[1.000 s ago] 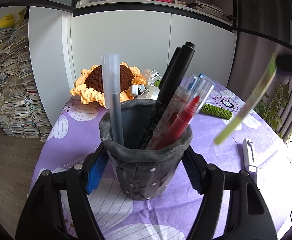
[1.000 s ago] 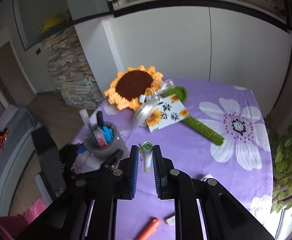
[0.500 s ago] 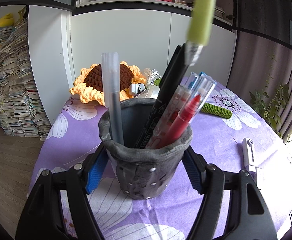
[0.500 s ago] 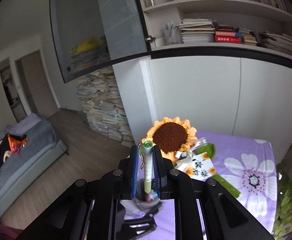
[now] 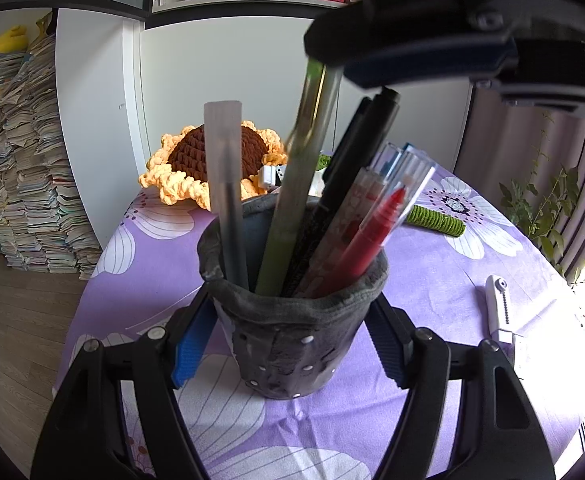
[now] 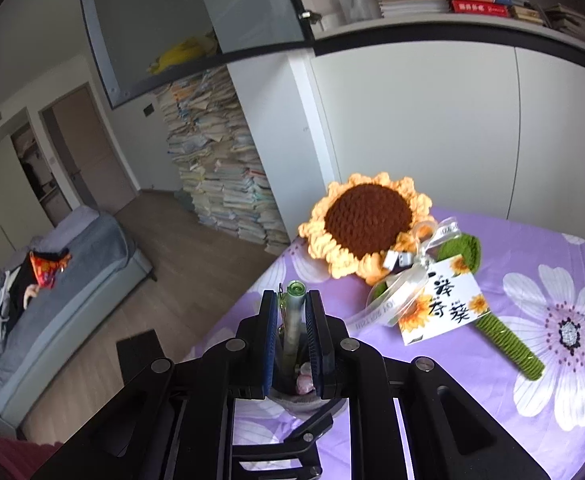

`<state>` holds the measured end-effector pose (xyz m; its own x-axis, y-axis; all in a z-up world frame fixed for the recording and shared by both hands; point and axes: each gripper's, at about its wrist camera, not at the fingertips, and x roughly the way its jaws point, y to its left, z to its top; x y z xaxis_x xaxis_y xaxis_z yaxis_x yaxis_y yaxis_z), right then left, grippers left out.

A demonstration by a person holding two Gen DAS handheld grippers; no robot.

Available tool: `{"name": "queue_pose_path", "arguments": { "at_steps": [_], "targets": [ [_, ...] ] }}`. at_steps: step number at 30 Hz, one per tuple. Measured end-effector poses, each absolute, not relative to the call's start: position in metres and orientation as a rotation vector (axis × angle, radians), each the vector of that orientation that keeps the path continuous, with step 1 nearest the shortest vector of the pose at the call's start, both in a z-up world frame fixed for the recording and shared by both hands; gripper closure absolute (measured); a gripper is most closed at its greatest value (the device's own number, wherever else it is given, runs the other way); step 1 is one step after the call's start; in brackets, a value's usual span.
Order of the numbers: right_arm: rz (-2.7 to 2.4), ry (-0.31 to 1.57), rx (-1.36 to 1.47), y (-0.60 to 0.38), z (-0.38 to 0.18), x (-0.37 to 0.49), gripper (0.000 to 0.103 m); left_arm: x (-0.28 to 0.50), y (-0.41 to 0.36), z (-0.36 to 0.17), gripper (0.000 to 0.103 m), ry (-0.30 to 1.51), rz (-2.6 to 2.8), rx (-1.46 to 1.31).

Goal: Organize stationery
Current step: 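Lower the light green pen into the cup and open the right gripper, then grasp the orange highlighter from the table with the right gripper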

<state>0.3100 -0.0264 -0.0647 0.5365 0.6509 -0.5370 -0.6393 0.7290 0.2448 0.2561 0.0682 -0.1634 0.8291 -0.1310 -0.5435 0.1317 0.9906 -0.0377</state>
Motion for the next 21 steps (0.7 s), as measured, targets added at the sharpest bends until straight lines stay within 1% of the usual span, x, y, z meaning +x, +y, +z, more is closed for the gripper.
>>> {"name": "queue_pose_path", "arguments": {
  "at_steps": [8, 14, 16, 21],
  "targets": [
    [0.766, 0.694, 0.02, -0.03, -0.074, 0.303, 0.087, 0.256, 0.068, -0.164, 0.032, 0.576, -0.138, 0.001],
    [0.69, 0.704, 0.088, -0.074, -0.076, 0.285, 0.087, 0.257, 0.068, -0.164, 0.032, 0.573, -0.138, 0.002],
    [0.646, 0.749, 0.078, -0.091, -0.087, 0.275, 0.087, 0.257, 0.068, -0.164, 0.032, 0.573, -0.137, 0.002],
    [0.524, 0.975, 0.011, -0.113, -0.138, 0.256, 0.087, 0.255, 0.068, -0.163, 0.031, 0.562, -0.133, 0.005]
  ]
}}
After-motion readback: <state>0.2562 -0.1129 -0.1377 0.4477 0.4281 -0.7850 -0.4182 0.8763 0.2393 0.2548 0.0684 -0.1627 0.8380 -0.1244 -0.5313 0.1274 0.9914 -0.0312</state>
